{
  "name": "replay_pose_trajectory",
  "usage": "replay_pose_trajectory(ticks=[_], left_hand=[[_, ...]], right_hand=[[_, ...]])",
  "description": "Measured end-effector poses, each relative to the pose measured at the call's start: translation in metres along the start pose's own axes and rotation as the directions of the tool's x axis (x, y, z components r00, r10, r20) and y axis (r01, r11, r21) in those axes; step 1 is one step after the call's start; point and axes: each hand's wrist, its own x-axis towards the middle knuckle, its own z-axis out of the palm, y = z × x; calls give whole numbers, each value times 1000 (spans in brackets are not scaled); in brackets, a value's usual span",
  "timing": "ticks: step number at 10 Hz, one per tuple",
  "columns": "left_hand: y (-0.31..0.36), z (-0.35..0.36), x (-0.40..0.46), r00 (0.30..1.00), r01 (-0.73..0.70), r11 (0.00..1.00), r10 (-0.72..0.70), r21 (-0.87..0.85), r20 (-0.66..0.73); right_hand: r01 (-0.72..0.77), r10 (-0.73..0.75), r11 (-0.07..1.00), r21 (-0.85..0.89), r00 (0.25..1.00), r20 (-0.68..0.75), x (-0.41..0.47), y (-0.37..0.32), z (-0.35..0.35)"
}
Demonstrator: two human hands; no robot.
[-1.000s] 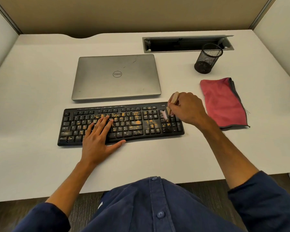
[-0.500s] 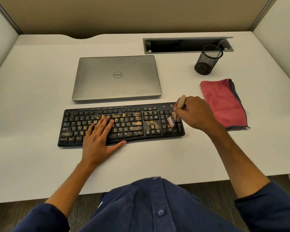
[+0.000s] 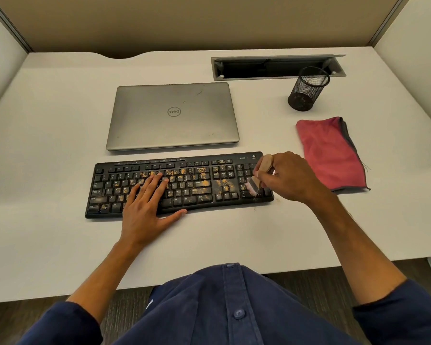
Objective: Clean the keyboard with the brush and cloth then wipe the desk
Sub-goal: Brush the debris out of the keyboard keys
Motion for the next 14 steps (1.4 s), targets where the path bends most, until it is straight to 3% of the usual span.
replay_pose_trajectory(ticks=[2,5,6,7,8,11,12,13,14], left_hand=[[0,1,0,1000,0,1000,0,-8,-3],[0,1,-1,1000,-3,1000,3,-2,-18],[0,1,0,1000,-3,1000,3,-1,-13],[-1,2,0,1000,-5,1000,5,0,-11],[-1,1,0,1000,-5,1000,5,2,-9],[-1,1,-1,1000,1,1000,-1,4,-12],[-1,1,0,1000,-2,1000,2,4,-11],[-1,1,-1,1000,-1,1000,1,11,-16],[-1,1,-1,1000,-2,1000,2,5,-9]], right_hand=[[84,-84,994,-76,996,4,0,-2,-9],[97,-87,993,-69,987,135,7,-6,-12],[74,-68,995,-71,994,86,14,-13,-11],[32,-37,997,-71,997,-68,26,-15,-9],[-18,13,998,-58,995,-97,39,-18,-3],[87,-71,990,-114,988,138,32,-30,-9],[40,-43,991,-129,999,-16,35,-27,-8],[-26,22,998,-50,997,-80,39,-21,-4],[-79,80,996,45,997,-18,35,-15,4]])
